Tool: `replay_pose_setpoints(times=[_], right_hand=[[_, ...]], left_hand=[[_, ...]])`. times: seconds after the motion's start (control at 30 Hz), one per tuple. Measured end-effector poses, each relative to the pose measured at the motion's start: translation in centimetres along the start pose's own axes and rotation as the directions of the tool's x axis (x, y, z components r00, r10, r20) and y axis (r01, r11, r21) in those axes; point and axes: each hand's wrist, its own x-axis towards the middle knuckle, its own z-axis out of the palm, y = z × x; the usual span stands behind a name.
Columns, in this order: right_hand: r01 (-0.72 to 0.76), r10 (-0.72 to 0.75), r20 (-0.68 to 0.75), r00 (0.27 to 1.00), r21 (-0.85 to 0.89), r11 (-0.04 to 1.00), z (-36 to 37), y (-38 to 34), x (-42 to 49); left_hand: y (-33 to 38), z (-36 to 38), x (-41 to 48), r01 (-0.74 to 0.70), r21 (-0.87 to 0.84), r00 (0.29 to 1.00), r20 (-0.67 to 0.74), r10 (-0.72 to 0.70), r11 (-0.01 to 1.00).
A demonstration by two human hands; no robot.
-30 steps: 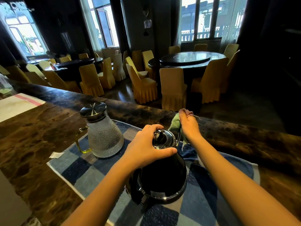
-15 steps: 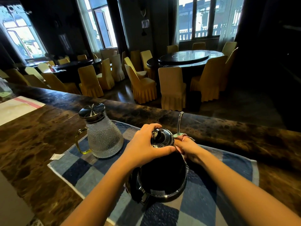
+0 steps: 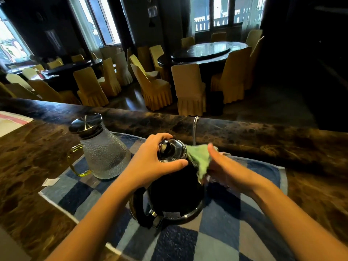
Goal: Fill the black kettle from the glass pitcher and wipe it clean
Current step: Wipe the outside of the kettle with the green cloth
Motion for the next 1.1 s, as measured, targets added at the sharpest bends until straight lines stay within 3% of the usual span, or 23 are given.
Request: replay_pose_setpoints(times=[0.03, 0.1, 0.27, 0.37, 0.47, 0.57, 0.73, 0.8, 0.9, 0.97, 1.1], right_hand=[[0.028, -0.024, -0.053, 0.998, 0.061, 0.998, 0.5, 0.1, 0.4], [0.075, -0.070, -0.181, 0.981, 0.021, 0.997, 1.8, 1.4, 1.3], [0.144, -0.236, -0.345, 0.909, -0.272, 0.951, 3.1, 5.3, 0.8], [0.231, -0.290, -0.291, 0.912, -0.222, 0.947, 3.2, 6.0, -1.8], [0.325, -0.318, -0.144, 0.937, 0.031, 0.945, 3.5, 3.6, -2.2], [0.353, -0.304, -0.264, 0.916, 0.166, 0.921, 3.7, 1.0, 0.2], [0.226, -0.240, -0.373, 0.896, -0.082, 0.971, 3.6, 2.8, 4.6], [0.193, -0.208, -0.392, 0.896, -0.077, 0.978, 3.3, 4.5, 4.3], [0.238, -0.283, -0.324, 0.903, -0.170, 0.956, 2.8, 4.3, 3.4], [0.312, -0.335, -0.284, 0.898, -0.124, 0.942, 3.2, 1.7, 3.8], [0.251, -0.258, -0.146, 0.955, -0.062, 0.966, 3.3, -2.4, 6.5]], left_hand=[[0.0, 0.0, -0.1, 0.004, -0.008, 1.000, 0.001, -0.004, 1.000], [0.3, -0.1, -0.3, 0.006, -0.014, 1.000, 0.002, -0.006, 1.000], [0.4, -0.2, -0.1, -0.001, -0.015, 1.000, -0.003, 0.001, 1.000], [0.4, -0.2, -0.1, -0.006, -0.019, 1.000, -0.008, 0.006, 1.000], [0.3, -0.2, -0.2, -0.004, -0.013, 1.000, -0.010, 0.004, 1.000], [0.4, -0.3, -0.3, -0.006, -0.014, 1.000, -0.010, 0.006, 1.000], [0.1, -0.1, -0.4, -0.003, -0.009, 1.000, -0.028, 0.002, 1.000], [0.0, -0.1, -0.3, -0.017, -0.001, 0.999, -0.033, 0.017, 1.000], [0.2, -0.1, -0.2, -0.022, -0.001, 0.999, -0.025, 0.022, 1.000], [0.0, -0.1, 0.0, -0.022, -0.022, 0.999, -0.025, 0.021, 1.000], [-0.3, 0.3, -0.2, -0.006, 0.038, 0.992, -0.124, 0.010, 0.999]])
